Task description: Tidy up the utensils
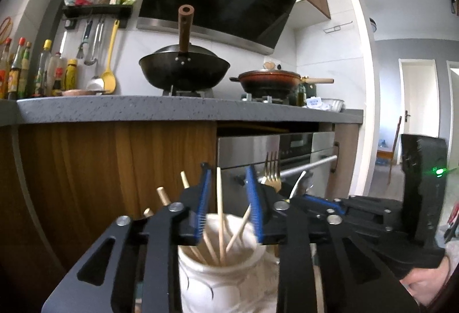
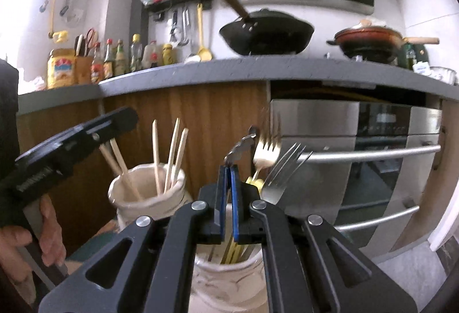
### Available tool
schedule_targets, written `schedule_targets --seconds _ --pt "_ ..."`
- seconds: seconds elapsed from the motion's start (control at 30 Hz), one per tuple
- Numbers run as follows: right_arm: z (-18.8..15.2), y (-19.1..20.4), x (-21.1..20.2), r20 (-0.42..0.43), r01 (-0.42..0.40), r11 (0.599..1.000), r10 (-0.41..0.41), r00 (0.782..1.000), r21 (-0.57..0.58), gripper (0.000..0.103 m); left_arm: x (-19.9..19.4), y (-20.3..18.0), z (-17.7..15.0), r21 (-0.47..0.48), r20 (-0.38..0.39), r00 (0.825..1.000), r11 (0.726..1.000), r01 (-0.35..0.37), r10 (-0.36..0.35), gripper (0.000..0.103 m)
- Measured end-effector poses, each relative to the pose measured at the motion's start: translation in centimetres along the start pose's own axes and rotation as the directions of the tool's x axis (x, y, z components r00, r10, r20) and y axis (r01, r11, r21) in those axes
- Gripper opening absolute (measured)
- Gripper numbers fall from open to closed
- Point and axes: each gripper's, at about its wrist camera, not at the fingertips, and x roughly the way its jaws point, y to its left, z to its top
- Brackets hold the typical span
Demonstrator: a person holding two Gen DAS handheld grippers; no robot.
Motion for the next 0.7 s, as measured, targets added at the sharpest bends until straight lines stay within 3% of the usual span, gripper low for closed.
schedule_targets --seconds 0.03,0.07,0.1,0.17,0.23,0.3,0.4,0.5,0.7 --pt "-0.1 0.0 0.0 -0.011 -0.002 1.0 0.002 1.0 0.002 0.006 -0.5 0.1 -0.1 -0.008 -0.004 1.0 1.0 0.002 -0.002 0.039" --pt "-0.2 0.1 -0.1 -0.016 -0.005 1.0 0.005 1.0 0.008 0.015 -0.8 0.2 -0.2 -0.012 -0.009 1.0 1.0 0.005 -0.005 0.041" --pt "-0.3 0.0 -0.4 -0.015 -0.003 1.0 0.003 1.0 0.014 0.031 -1.3 0.3 -0.4 -0.014 -0.013 1.0 1.0 0.004 -0.004 0.044" --pt "-0.4 -0.1 -1.0 -0.009 -0.003 1.0 0.003 1.0 0.03 0.048 -2.1 0.3 -0.7 -0.016 -0.021 1.0 1.0 0.004 -0.005 0.05" --pt "-0.7 -0.2 -1.7 -0.016 0.003 0.999 -0.003 1.0 0.042 0.057 -2.9 0.4 -1.1 -0.017 -0.039 0.999 1.0 0.003 -0.003 0.065" --pt "-1.2 -0.4 -2.5 -0.04 0.015 0.998 -0.013 0.999 0.058 0.088 -3.7 0.5 -2.1 -0.022 -0.073 0.997 1.0 -0.011 0.01 0.075" --pt "-2.2 -0.3 -4.1 -0.057 0.017 0.998 -0.014 0.998 0.061 0.098 -4.6 0.5 -3.6 -0.02 -0.116 0.993 0.999 -0.035 0.032 0.084" --pt "-3.3 0.1 -5.2 -0.083 0.051 0.998 -0.048 0.995 0.028 0.098 -5.5 0.3 -5.0 -0.005 -0.141 0.988 0.998 -0.065 0.064 0.092" --pt "-5.9 0.2 -6.5 -0.097 0.113 0.994 -0.113 0.989 0.002 0.098 -6.3 0.4 -7.4 -0.002 -0.193 0.974 0.993 -0.117 0.115 0.096"
